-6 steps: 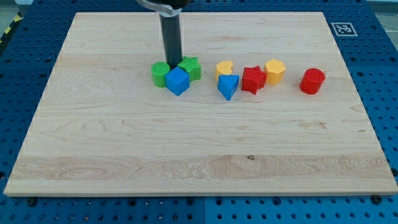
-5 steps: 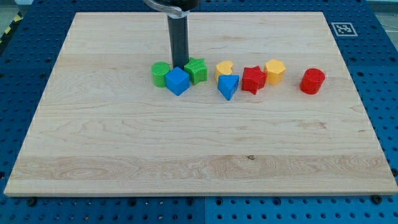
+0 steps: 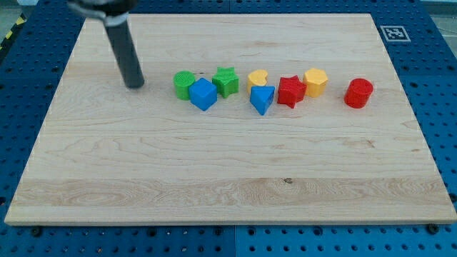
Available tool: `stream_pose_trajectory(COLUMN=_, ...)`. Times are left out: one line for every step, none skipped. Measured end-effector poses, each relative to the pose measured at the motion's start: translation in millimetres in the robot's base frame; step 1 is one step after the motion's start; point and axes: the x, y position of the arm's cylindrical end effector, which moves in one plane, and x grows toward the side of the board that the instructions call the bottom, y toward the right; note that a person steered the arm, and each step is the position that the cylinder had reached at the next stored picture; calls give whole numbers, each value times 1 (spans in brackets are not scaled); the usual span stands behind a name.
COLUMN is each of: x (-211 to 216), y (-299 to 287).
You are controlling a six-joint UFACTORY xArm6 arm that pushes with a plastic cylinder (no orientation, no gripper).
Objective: Place the blue cube in between the green star and green circle
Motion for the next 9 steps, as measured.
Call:
stream_pose_trajectory(x=66, y=40)
stream_pose_trajectory(x=100, y=104)
stream_pose_trajectory(x=83, y=165)
stream_pose_trajectory(x=53, y=176)
stream_pose_trajectory(x=43, y=176)
stream_pose_trajectory(x=36, y=172)
stream_pose_trajectory(x=25, y=157)
stream_pose_trajectory(x=20, y=139)
stream_pose_trajectory(x=20, y=116)
